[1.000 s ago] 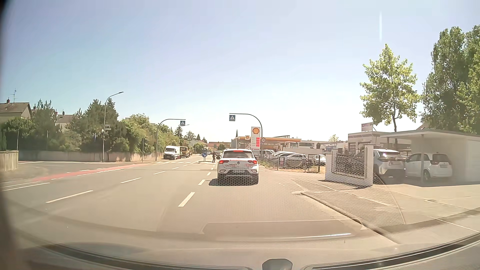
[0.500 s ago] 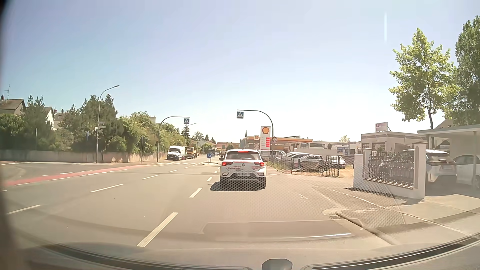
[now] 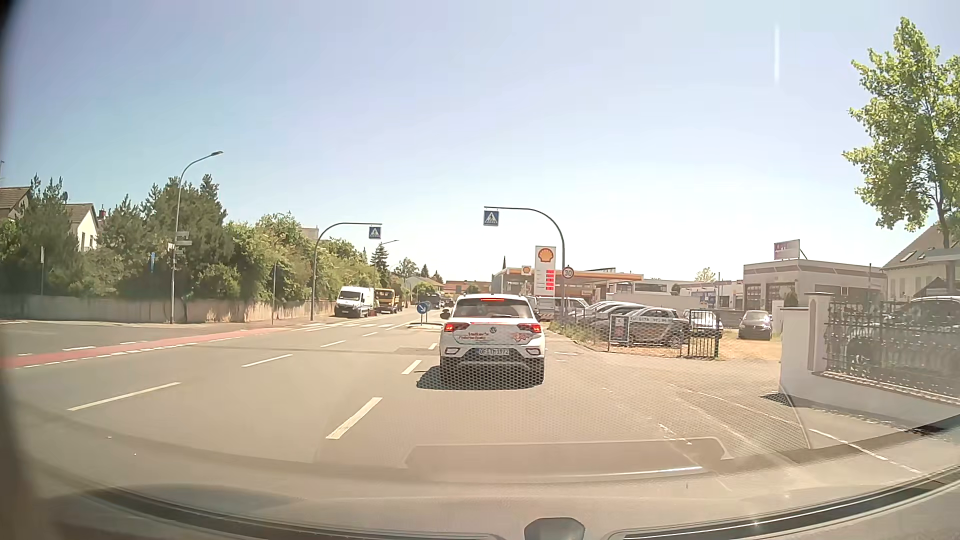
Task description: Follow the waypoints while adhering to traffic rules and regulations
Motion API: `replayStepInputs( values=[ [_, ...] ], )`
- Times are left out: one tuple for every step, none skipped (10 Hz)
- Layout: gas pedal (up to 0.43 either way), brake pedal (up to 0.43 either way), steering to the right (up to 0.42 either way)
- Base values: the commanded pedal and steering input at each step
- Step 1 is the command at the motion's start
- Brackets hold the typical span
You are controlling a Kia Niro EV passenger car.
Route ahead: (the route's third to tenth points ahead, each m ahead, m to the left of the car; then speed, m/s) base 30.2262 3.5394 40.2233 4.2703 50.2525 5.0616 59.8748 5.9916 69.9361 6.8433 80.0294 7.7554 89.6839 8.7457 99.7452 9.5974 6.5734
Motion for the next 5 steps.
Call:
replayStepInputs(
  values=[
    [0.000, 0.232, -0.027],
    [0.000, 0.232, -0.027],
    [0.000, 0.232, -0.027],
    [0.000, 0.232, -0.027],
    [0.000, 0.238, -0.026]
  ],
)
